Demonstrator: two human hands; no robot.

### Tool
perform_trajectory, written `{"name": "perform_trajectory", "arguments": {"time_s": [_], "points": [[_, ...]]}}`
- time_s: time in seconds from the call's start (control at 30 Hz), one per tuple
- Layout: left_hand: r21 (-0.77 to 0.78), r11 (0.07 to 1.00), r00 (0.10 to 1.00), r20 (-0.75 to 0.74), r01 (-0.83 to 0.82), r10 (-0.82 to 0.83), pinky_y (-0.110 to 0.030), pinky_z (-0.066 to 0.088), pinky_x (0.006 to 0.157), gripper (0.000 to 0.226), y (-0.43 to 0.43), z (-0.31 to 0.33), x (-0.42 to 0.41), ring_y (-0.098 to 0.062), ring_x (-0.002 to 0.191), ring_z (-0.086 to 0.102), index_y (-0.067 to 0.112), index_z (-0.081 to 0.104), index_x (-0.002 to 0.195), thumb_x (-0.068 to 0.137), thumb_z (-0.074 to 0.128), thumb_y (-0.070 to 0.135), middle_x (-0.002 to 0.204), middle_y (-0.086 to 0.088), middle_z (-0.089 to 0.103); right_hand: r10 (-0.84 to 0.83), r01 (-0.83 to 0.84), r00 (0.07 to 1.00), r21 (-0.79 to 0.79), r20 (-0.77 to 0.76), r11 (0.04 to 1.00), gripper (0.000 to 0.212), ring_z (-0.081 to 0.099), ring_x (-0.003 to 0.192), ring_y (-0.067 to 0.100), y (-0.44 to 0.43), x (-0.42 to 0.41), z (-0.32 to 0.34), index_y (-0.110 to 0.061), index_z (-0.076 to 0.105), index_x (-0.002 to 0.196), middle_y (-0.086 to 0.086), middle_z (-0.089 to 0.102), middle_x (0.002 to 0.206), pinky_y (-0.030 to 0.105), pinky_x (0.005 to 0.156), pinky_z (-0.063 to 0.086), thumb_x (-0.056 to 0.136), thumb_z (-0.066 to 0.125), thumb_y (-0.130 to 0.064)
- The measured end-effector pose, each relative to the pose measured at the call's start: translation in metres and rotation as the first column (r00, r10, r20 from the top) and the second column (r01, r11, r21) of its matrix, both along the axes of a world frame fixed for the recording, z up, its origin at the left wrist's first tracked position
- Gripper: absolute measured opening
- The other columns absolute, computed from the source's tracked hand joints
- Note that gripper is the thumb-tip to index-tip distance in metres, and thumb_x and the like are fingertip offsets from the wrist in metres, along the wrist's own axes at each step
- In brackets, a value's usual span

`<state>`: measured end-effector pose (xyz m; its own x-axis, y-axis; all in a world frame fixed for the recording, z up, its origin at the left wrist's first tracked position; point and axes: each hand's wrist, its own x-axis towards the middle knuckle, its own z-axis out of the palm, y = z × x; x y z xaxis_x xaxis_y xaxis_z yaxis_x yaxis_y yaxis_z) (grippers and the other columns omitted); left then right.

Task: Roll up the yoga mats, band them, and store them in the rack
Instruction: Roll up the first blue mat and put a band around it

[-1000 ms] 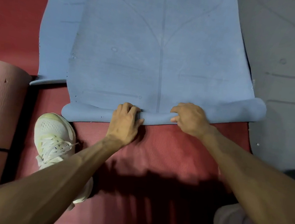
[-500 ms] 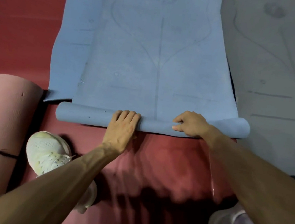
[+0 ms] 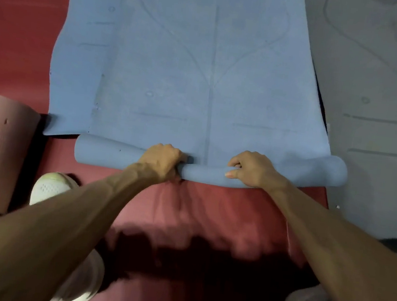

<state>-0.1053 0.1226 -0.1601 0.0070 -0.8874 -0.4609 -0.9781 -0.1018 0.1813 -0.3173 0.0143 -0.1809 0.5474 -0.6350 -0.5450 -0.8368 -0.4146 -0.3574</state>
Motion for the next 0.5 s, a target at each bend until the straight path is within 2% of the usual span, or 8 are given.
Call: {"name": "perform_trajectory", "arguments": {"time_s": [0.1, 0.17, 0.23, 0.3, 0.37, 0.43, 0.5], "points": [[0.105, 0.994, 0.999, -0.042, -0.010, 0.014, -0.027, 0.044, 0.081, 0.039, -0.021, -0.002, 0.013, -0.023, 0.102, 0.061, 0.028, 0.067, 0.113, 0.076, 0.074, 0.038, 0.107, 0.001, 0.069, -0.116, 0.133, 0.957, -0.046, 0.267, 0.990, 0.021, 0.061, 0.097, 0.019, 0.006, -0.007, -0.011, -0.017, 0.072, 0.097, 0.000, 0.066, 0.096, 0.030, 0.085, 0.045, 0.077, 0.076, -0.024], [0.164, 0.986, 0.996, -0.079, -0.026, 0.039, -0.025, 0.041, 0.079, 0.034, -0.030, -0.004, 0.019, -0.018, 0.097, 0.059, 0.028, 0.069, 0.111, 0.079, 0.073, 0.039, 0.103, 0.003, 0.069, -0.049, 0.150, 0.912, -0.220, 0.407, 0.964, 0.013, 0.057, 0.089, 0.020, 0.015, -0.009, -0.022, -0.015, 0.074, 0.090, 0.002, 0.064, 0.088, 0.031, 0.082, 0.042, 0.077, 0.072, -0.020], [0.178, 0.982, 0.990, -0.119, -0.057, 0.079, -0.023, 0.037, 0.078, 0.028, -0.034, -0.007, 0.022, -0.014, 0.090, 0.055, 0.029, 0.070, 0.108, 0.082, 0.071, 0.039, 0.094, 0.004, 0.067, 0.074, 0.163, 0.882, -0.448, 0.466, 0.879, 0.013, 0.051, 0.085, 0.016, 0.027, -0.010, -0.033, -0.018, 0.075, 0.087, -0.001, 0.064, 0.084, 0.028, 0.077, 0.034, 0.076, 0.069, -0.018], [0.164, 0.982, 0.984, -0.133, -0.092, 0.115, -0.024, 0.037, 0.078, 0.026, -0.034, -0.010, 0.024, -0.013, 0.090, 0.055, 0.028, 0.070, 0.108, 0.085, 0.067, 0.039, 0.090, 0.006, 0.063, 0.155, 0.156, 0.886, -0.595, 0.438, 0.788, 0.018, 0.053, 0.088, 0.016, 0.038, -0.013, -0.037, -0.019, 0.074, 0.094, -0.003, 0.065, 0.089, 0.031, 0.079, 0.031, 0.079, 0.068, -0.013], [0.145, 0.981, 0.979, -0.139, -0.129, 0.149, -0.026, 0.038, 0.078, 0.025, -0.031, -0.012, 0.025, -0.015, 0.091, 0.056, 0.027, 0.070, 0.107, 0.087, 0.063, 0.040, 0.089, 0.007, 0.061, 0.216, 0.059, 0.924, -0.677, 0.315, 0.734, 0.026, 0.058, 0.098, 0.022, 0.049, -0.019, -0.040, -0.016, 0.069, 0.111, -0.001, 0.065, 0.104, 0.037, 0.090, 0.034, 0.087, 0.060, -0.021], [0.119, 0.978, 0.973, -0.136, -0.169, 0.184, -0.027, 0.037, 0.076, 0.023, -0.030, -0.014, 0.024, -0.016, 0.087, 0.053, 0.025, 0.066, 0.104, 0.088, 0.061, 0.040, 0.090, 0.005, 0.062, 0.273, -0.064, 0.942, -0.692, 0.197, 0.719, 0.044, 0.053, 0.113, 0.024, 0.055, -0.028, -0.042, -0.013, 0.060, 0.127, 0.002, 0.062, 0.119, 0.043, 0.105, 0.031, 0.091, 0.046, -0.034], [0.101, 0.970, 0.963, -0.131, -0.221, 0.234, -0.030, 0.037, 0.075, 0.026, -0.030, -0.017, 0.023, -0.020, 0.085, 0.052, 0.021, 0.056, 0.102, 0.087, 0.061, 0.042, 0.096, -0.001, 0.064, 0.309, -0.079, 0.925, -0.679, 0.223, 0.730, 0.045, 0.049, 0.116, 0.022, 0.050, -0.032, -0.043, -0.014, 0.058, 0.131, 0.001, 0.061, 0.123, 0.041, 0.109, 0.028, 0.092, 0.043, -0.031]]}}
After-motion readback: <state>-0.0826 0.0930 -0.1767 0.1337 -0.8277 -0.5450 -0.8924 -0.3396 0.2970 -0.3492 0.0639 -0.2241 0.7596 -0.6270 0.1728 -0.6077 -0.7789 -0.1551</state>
